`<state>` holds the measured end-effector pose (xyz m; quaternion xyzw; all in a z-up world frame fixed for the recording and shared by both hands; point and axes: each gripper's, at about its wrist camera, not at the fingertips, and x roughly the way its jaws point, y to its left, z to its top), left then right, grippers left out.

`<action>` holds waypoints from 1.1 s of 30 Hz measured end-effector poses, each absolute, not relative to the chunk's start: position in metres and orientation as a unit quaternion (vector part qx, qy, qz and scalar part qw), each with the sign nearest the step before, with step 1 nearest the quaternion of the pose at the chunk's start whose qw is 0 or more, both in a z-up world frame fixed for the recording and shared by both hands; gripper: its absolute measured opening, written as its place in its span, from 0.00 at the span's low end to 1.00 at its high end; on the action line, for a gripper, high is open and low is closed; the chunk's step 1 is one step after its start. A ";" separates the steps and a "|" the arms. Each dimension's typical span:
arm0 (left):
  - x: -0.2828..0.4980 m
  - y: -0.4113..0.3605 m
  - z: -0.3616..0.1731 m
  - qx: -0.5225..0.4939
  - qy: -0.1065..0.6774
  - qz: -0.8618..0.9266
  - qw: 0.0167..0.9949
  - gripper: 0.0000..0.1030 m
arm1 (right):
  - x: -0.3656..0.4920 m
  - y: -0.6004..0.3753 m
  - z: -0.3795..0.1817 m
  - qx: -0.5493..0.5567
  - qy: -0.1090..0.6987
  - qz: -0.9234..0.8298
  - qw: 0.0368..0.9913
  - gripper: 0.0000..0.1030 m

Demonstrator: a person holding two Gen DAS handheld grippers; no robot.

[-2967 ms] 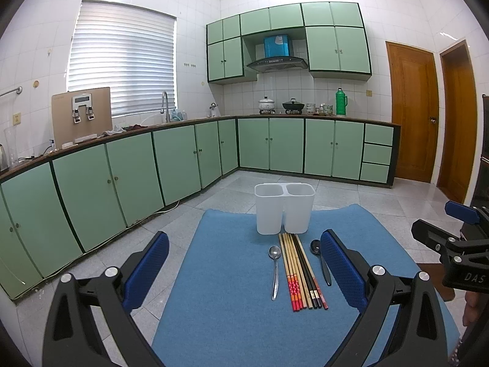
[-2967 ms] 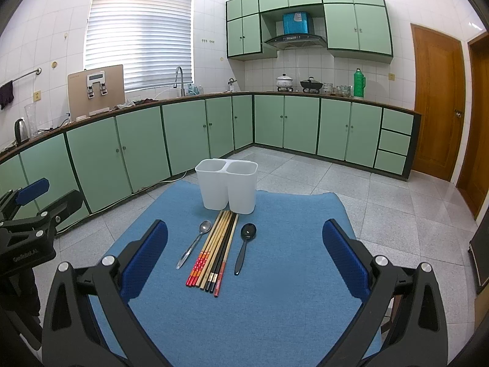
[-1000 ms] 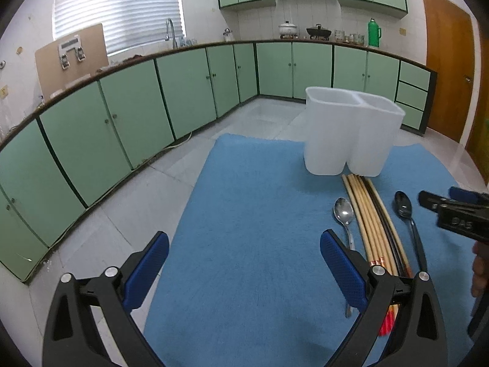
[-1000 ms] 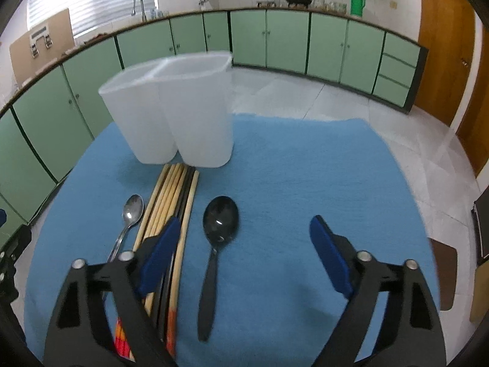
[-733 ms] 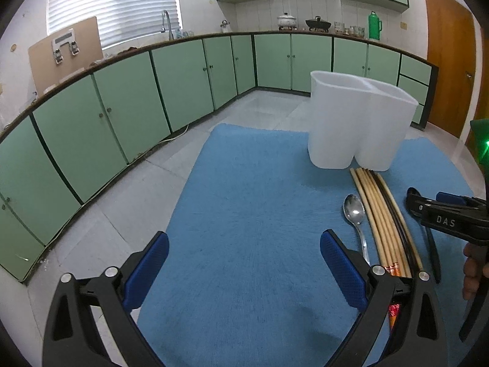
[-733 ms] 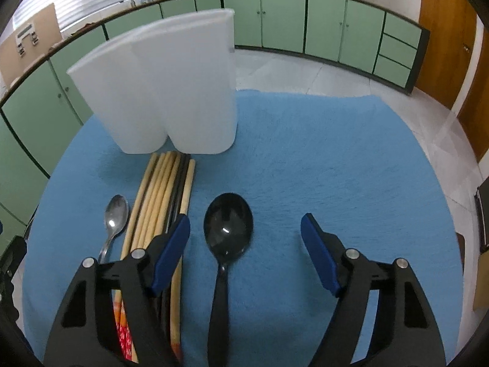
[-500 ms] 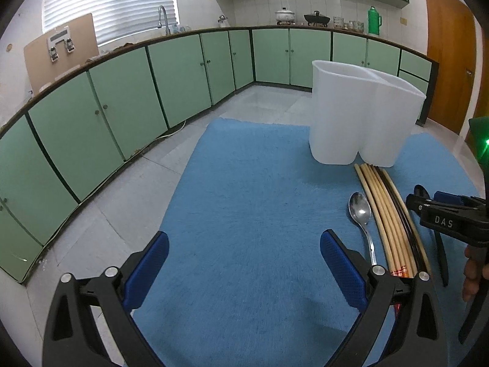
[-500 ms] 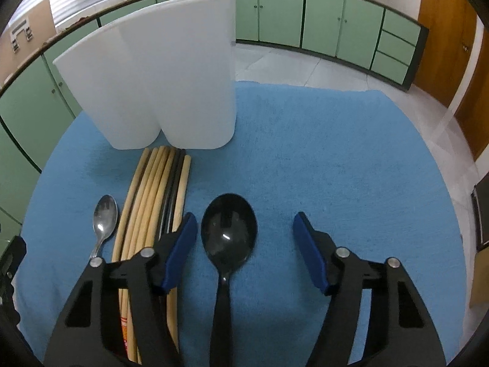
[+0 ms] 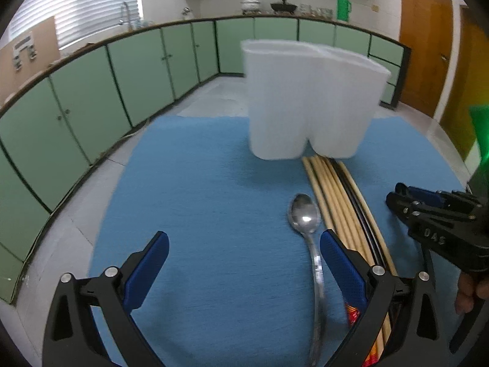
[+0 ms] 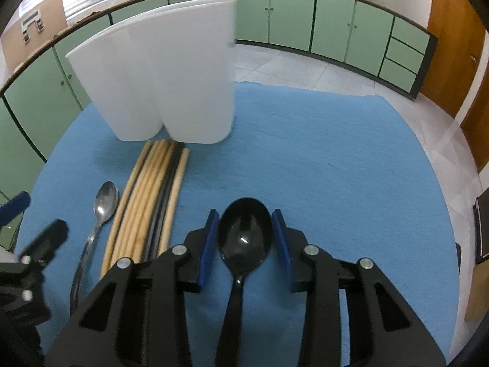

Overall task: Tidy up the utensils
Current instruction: 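Close the left tool around the silver spoon handle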

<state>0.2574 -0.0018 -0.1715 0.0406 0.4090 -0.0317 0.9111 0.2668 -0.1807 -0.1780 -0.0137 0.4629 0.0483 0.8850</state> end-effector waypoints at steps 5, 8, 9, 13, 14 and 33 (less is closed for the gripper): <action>0.274 -0.017 -0.191 0.063 0.439 -0.024 0.896 0.94 | 0.261 -0.186 -0.177 -0.010 0.461 0.050 0.886 0.33; 0.281 -0.017 -0.195 0.058 0.448 -0.027 0.892 0.95 | 0.260 -0.188 -0.176 -0.005 0.460 0.053 0.886 0.33; 0.284 -0.016 -0.195 0.055 0.449 -0.027 0.891 0.95 | 0.262 -0.191 -0.176 -0.004 0.460 0.053 0.886 0.33; 0.286 -0.004 -0.195 0.043 0.453 -0.010 0.890 0.95 | 0.266 -0.193 -0.174 -0.002 0.459 0.055 0.887 0.33; 0.286 -0.001 -0.195 0.041 0.452 -0.002 0.891 0.95 | 0.265 -0.196 -0.175 -0.002 0.459 0.056 0.887 0.33; 0.312 -0.011 -0.189 0.041 0.456 0.003 0.889 0.94 | 0.280 -0.205 -0.174 -0.018 0.477 0.073 0.876 0.41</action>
